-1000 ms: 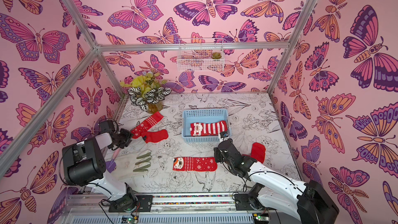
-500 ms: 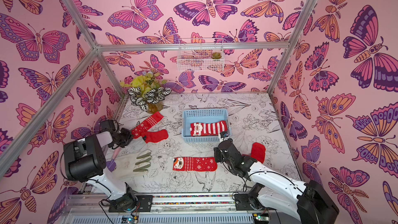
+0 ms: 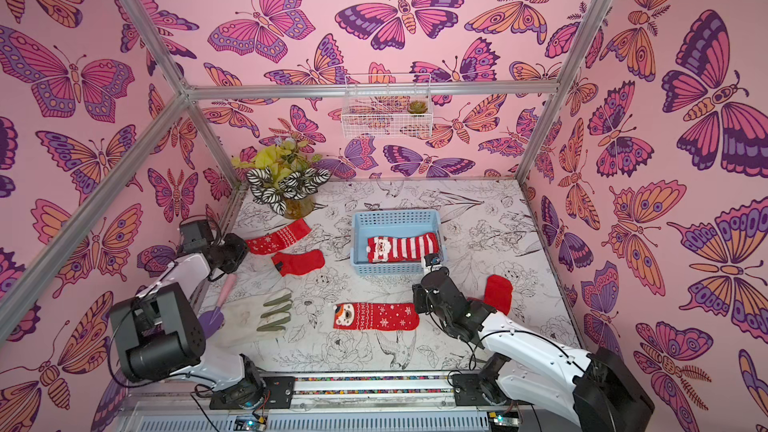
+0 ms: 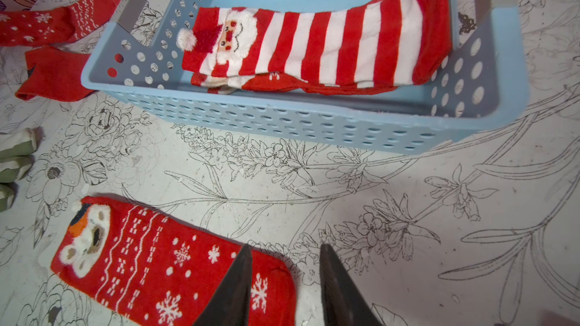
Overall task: Place the socks together as a pair
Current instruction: Pick up the sock from the center of the board, then flatten out the sock at the center of the board.
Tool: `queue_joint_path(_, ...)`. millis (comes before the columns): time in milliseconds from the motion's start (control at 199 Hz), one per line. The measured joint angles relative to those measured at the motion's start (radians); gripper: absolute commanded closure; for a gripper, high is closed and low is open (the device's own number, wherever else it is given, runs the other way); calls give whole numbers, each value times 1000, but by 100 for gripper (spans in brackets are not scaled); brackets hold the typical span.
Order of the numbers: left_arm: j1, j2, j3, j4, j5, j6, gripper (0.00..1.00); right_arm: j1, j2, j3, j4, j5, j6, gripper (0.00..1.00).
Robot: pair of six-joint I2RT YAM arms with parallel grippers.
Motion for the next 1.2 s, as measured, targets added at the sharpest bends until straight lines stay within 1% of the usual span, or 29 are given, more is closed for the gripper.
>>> queue_joint_path(136, -63, -148, 59, -55, -52, 51, 100, 0, 0, 0, -1, 2, 0, 62)
queue_joint_path(281, -74, -320, 120, -115, -89, 89, 100, 0, 0, 0, -6, 7, -2, 63)
queue_joint_path(386, -97, -448, 140, -140, -92, 112, 100, 0, 0, 0, -6, 19, -9, 63)
queue_joint_path(462, -116, -517, 149, -166, -63, 120, 100, 0, 0, 0, -6, 31, -16, 63)
queue_joint_path(562, -145, -558, 168, -217, -10, 134, 100, 0, 0, 3, -12, 55, -24, 63)
queue_joint_path(693, -219, -591, 163, -291, 49, 152, 100, 0, -3, 3, -27, 84, -30, 63)
queue_joint_path(788, -272, -639, 130, -323, 98, 153, 100, 0, -19, 3, -30, 101, -38, 63)
queue_joint_path(969, -384, -708, 58, -351, 229, 154, 100, 0, -65, 3, -30, 142, -51, 63)
queue_joint_path(1069, -417, -751, 21, -392, 246, 169, 100, 0, -82, 3, -30, 158, -53, 63)
queue_joint_path(1205, -431, -800, 26, -471, 245, 211, 100, 0, -97, 3, -30, 173, -58, 64)
